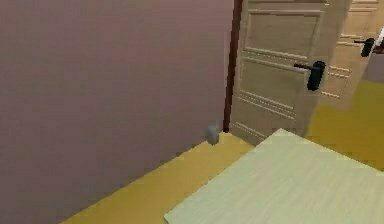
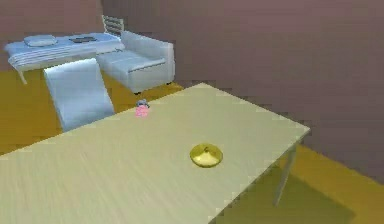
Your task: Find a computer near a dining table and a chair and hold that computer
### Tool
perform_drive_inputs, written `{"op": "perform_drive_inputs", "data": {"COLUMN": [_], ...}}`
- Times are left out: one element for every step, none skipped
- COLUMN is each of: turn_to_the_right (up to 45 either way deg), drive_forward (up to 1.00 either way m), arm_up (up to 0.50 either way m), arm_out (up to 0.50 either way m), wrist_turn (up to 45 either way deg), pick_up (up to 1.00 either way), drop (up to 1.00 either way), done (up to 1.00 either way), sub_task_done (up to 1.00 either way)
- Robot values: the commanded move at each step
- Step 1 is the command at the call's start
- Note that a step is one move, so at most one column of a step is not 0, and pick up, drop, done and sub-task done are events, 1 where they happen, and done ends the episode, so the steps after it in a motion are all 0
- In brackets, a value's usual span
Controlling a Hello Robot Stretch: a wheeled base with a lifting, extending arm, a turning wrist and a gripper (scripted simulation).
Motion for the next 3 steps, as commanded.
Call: {"op": "perform_drive_inputs", "data": {"turn_to_the_right": [-45.0,-9.0,-3.0], "drive_forward": [0.0,0.0,0.0], "arm_up": [0.0,0.0,0.0], "arm_out": [0.0,0.0,0.0], "wrist_turn": [0.0,0.0,0.0], "pick_up": [0.0,0.0,0.0], "drop": [0.0,0.0,0.0], "done": [0.0,0.0,0.0], "sub_task_done": [0.0,0.0,0.0]}}
